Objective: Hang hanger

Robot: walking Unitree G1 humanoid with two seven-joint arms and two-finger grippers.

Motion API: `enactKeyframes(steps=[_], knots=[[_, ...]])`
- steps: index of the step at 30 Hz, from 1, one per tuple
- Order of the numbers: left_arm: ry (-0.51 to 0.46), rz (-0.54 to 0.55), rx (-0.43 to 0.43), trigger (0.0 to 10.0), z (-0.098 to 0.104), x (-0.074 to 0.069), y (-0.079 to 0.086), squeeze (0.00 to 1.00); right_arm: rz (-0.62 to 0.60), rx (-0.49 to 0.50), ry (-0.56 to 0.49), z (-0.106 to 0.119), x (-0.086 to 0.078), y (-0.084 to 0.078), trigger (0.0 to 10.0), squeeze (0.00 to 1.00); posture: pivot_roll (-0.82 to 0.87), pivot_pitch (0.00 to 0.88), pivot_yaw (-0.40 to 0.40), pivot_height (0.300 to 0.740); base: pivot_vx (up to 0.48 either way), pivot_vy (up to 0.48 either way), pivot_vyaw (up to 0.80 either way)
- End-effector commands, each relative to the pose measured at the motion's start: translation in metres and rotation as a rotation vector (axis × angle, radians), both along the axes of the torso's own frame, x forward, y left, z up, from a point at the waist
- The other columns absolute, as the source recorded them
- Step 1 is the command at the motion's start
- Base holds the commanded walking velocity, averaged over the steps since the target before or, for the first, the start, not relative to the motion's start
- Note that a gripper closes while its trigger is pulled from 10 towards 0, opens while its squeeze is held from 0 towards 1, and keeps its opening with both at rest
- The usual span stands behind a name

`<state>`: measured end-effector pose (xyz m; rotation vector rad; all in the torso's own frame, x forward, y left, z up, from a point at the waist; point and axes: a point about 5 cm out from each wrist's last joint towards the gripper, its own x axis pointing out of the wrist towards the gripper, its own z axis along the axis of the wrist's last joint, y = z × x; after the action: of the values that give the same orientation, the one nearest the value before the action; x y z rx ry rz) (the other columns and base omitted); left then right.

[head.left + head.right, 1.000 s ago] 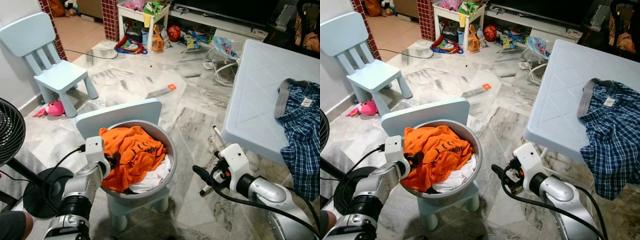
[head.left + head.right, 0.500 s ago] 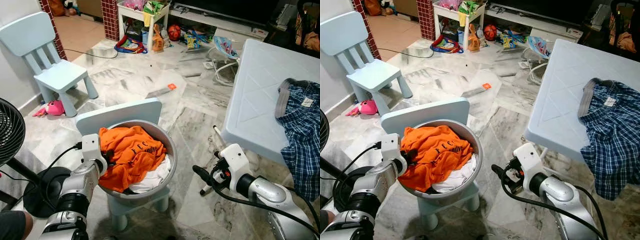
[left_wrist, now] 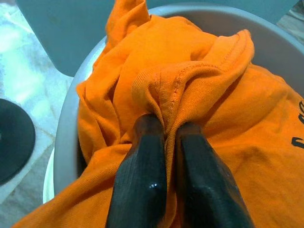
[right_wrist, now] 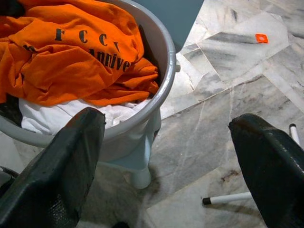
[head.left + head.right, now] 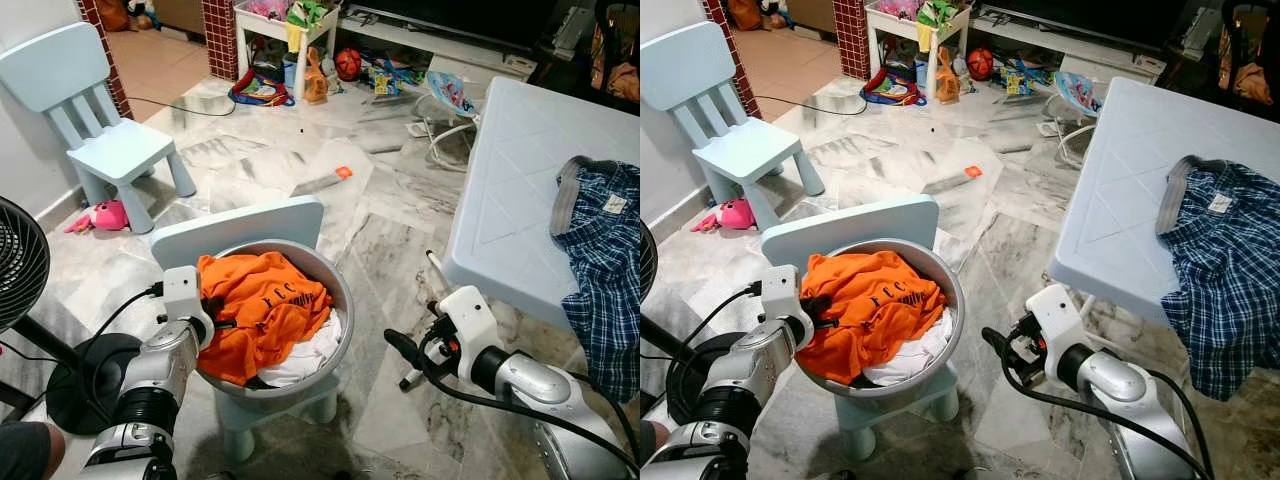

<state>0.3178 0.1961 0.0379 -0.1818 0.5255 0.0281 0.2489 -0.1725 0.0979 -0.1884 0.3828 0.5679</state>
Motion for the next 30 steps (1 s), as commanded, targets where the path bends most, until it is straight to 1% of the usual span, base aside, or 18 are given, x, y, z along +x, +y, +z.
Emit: enactKeyframes(steps=[1,5,7,8,9,14,15,16,17,19,20,21,22,27,30], knots=[[-0.034,-0.002,0.032,0.0,0.001,-0.003,0.001,0.0,-0.025,0.0,0.013,-0.003,0.003,-0.003,10.0,0.0,-0.19,0.097,-0.092,0.74,0.0,0.0,0.0],[-0.082,-0.005,0.069,0.0,0.005,-0.006,0.002,0.0,-0.031,0.011,0.016,-0.004,0.005,-0.001,10.0,0.0,-0.18,0.088,-0.09,0.74,0.0,0.0,0.0],[-0.127,-0.038,0.113,0.0,0.009,-0.009,-0.001,0.0,-0.033,0.018,0.017,-0.005,0.007,0.0,10.0,0.0,-0.17,0.082,-0.087,0.74,0.0,0.0,0.0],[-0.127,-0.038,0.113,0.0,0.009,-0.009,-0.001,0.0,-0.033,0.018,0.017,-0.005,0.007,0.0,10.0,0.0,-0.17,0.082,-0.087,0.74,0.0,0.0,0.0],[-0.15,-0.07,0.143,0.0,0.011,-0.013,-0.003,0.0,-0.035,0.023,0.018,-0.006,0.008,0.001,10.0,0.0,-0.16,0.075,-0.085,0.74,0.0,0.0,0.0],[-0.117,-0.167,0.201,0.0,0.007,-0.034,-0.014,0.0,-0.04,0.039,0.022,-0.008,0.011,0.004,10.0,0.0,-0.14,0.06,-0.08,0.74,0.0,0.0,0.0],[-0.117,-0.167,0.201,0.0,0.007,-0.034,-0.014,0.0,-0.04,0.039,0.022,-0.008,0.011,0.004,10.0,0.0,-0.14,0.06,-0.08,0.74,0.0,0.0,0.0],[-0.11,-0.196,0.208,0.0,0.006,-0.04,-0.019,0.0,-0.042,0.045,0.025,-0.009,0.013,0.005,10.0,0.0,-0.13,0.054,-0.08,0.74,0.0,0.0,0.0],[-0.11,-0.196,0.208,0.0,0.006,-0.04,-0.019,0.0,-0.042,0.045,0.025,-0.009,0.013,0.005,10.0,0.0,-0.13,0.054,-0.08,0.74,0.0,0.0,0.0],[-0.058,-0.253,0.24,0.0,0.001,-0.047,-0.026,0.0,-0.044,0.05,0.028,-0.01,0.015,0.006,10.0,0.0,-0.12,0.047,-0.08,0.74,0.0,0.0,0.0],[-0.027,-0.282,0.259,4.0,-0.003,-0.051,-0.028,0.0,-0.044,0.052,0.03,-0.01,0.016,0.007,10.0,0.0,-0.13,0.047,-0.08,0.74,0.0,0.0,0.0],[-0.019,-0.286,0.263,4.0,-0.004,-0.051,-0.028,0.0,-0.044,0.053,0.031,-0.01,0.016,0.007,10.0,0.0,-0.13,0.047,-0.08,0.74,0.0,0.0,0.0],[-0.014,-0.291,0.263,10.0,-0.005,-0.05,-0.028,0.0,-0.045,0.053,0.032,-0.011,0.016,0.007,10.0,0.0,-0.13,0.048,-0.08,0.74,0.0,0.0,0.0],[-0.007,-0.311,0.285,10.0,-0.005,-0.048,-0.028,0.0,-0.05,0.054,0.036,-0.011,0.017,0.007,10.0,0.0,-0.13,0.047,-0.075,0.74,0.0,0.0,0.0],[0.0,-0.345,0.316,10.0,-0.004,-0.051,-0.031,0.0,-0.057,0.056,0.042,-0.012,0.018,0.007,10.0,0.0,-0.13,0.048,-0.073,0.74,0.0,0.0,0.0]])
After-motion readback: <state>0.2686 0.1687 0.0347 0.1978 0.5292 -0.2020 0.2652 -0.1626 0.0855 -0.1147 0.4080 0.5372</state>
